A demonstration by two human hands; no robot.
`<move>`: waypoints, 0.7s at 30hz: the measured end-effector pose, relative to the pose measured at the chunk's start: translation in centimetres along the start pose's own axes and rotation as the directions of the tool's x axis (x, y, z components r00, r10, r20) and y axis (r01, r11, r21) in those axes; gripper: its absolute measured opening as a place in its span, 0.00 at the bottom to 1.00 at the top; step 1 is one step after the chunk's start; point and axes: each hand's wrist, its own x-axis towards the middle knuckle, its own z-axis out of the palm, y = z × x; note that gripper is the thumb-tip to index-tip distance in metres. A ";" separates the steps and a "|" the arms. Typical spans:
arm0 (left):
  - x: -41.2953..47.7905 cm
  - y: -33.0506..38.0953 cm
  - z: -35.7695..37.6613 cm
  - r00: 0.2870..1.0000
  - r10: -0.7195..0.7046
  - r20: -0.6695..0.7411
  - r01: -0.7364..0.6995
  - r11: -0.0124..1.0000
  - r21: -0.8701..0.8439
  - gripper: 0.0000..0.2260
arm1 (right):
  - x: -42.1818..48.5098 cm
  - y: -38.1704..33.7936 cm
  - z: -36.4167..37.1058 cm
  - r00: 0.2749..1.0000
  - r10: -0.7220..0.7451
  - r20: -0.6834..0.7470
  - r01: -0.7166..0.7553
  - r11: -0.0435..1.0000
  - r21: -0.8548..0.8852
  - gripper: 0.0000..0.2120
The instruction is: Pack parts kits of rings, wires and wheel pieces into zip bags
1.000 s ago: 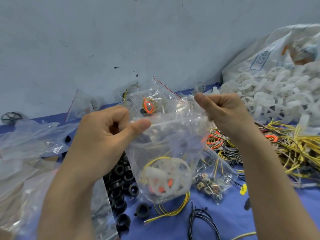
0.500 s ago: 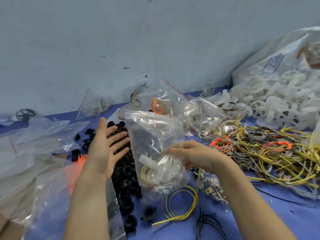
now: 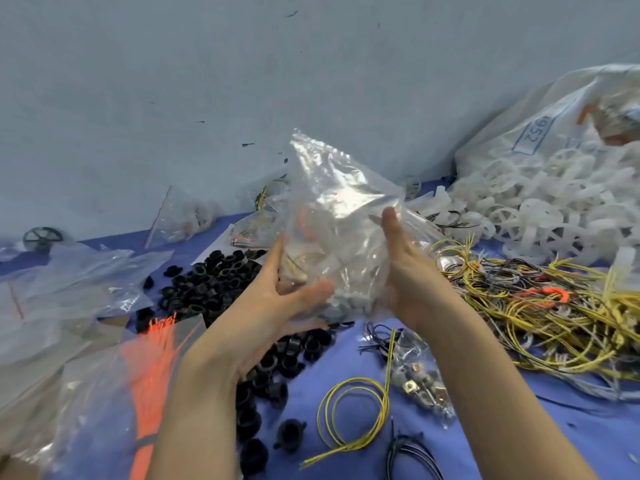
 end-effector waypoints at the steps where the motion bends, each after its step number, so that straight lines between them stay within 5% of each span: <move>1: 0.1 -0.1 0.1 1.000 -0.007 -0.022 0.007 0.999 0.045 0.53 | 0.0 0.1 0.0 0.995 0.052 0.084 -0.049 0.998 -0.032 0.45; 3: 0.1 -0.1 0.2 0.998 -0.011 -0.061 0.019 0.993 0.120 0.53 | 0.0 0.3 0.0 0.952 0.122 0.280 -0.117 0.992 -0.035 0.51; 5: 0.1 0.1 0.0 0.996 -0.007 -0.093 0.023 0.985 0.173 0.50 | -0.2 0.3 -0.3 0.912 0.126 0.389 -0.151 0.988 0.033 0.45; 9: 0.1 0.2 -0.3 0.991 0.040 -0.126 -0.012 0.977 0.214 0.43 | -0.2 0.3 -0.8 0.915 0.118 0.386 -0.199 0.964 0.174 0.40; 14: -0.1 0.1 -0.6 0.986 0.130 -0.100 -0.107 0.972 0.210 0.41 | 0.0 0.4 -1.1 0.934 0.144 0.326 -0.187 0.977 0.105 0.59; 18: 0.2 -0.1 -0.6 0.984 0.130 -0.125 -0.102 0.973 0.208 0.43 | 0.1 1.0 -1.4 0.845 0.212 0.490 -0.266 0.963 0.041 0.35; 21: 0.1 -0.4 -0.8 0.999 -0.024 0.027 0.013 0.935 0.355 0.32 | -0.1 1.0 -2.7 0.849 0.279 0.449 -0.304 0.953 -0.018 0.21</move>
